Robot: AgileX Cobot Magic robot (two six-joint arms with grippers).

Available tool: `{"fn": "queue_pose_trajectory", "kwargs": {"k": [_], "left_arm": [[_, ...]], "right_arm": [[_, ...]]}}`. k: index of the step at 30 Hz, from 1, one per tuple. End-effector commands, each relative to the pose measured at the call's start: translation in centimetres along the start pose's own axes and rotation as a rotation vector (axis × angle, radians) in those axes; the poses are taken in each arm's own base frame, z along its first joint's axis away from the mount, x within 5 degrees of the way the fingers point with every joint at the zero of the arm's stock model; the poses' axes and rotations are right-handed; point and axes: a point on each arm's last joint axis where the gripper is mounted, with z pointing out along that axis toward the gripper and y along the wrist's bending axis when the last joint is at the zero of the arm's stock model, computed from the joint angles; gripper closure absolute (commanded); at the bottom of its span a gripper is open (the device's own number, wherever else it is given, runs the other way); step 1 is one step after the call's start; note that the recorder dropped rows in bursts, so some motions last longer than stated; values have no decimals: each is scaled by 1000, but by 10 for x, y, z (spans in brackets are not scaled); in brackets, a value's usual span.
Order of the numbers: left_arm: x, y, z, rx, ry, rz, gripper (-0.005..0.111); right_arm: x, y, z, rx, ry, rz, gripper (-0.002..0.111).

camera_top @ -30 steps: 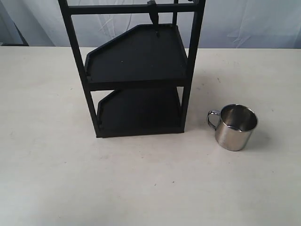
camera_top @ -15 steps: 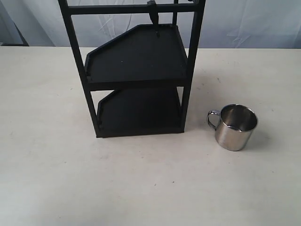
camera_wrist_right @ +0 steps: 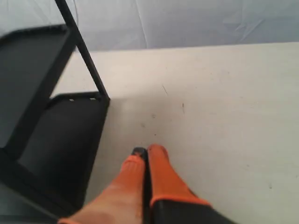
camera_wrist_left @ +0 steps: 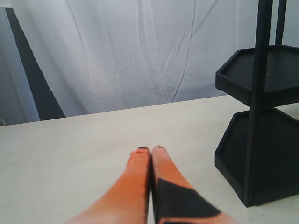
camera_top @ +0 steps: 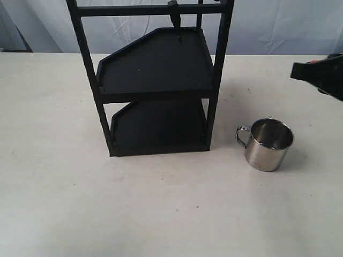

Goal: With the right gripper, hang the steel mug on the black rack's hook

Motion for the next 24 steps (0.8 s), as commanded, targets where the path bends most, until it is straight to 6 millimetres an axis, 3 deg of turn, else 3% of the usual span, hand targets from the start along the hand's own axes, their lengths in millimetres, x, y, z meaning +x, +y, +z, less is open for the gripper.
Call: {"fn": "queue_pose_trajectory", "kwargs": {"k": [1, 5, 8, 10, 12, 14, 21, 24], "left_arm": [[-1, 0, 0, 5, -10, -6, 105], [-1, 0, 0, 5, -10, -6, 105], [-1, 0, 0, 5, -10, -6, 105], [-1, 0, 0, 5, -10, -6, 105], [-1, 0, 0, 5, -10, -6, 105], [-1, 0, 0, 5, -10, -6, 105], [-1, 0, 0, 5, -10, -6, 105], [-1, 0, 0, 5, -10, -6, 105]], "right_arm": [[-9, -11, 42, 79, 62, -117, 108], [-25, -30, 50, 289, -107, -167, 108], [-38, -52, 40, 586, -224, -248, 108], [-42, -65, 31, 771, -160, -261, 108], [-43, -72, 24, 879, 34, -261, 108], [-50, -70, 21, 904, 108, -333, 108], [-53, -21, 25, 710, 57, -480, 109], [-48, -18, 35, 662, 71, -495, 109]]}}
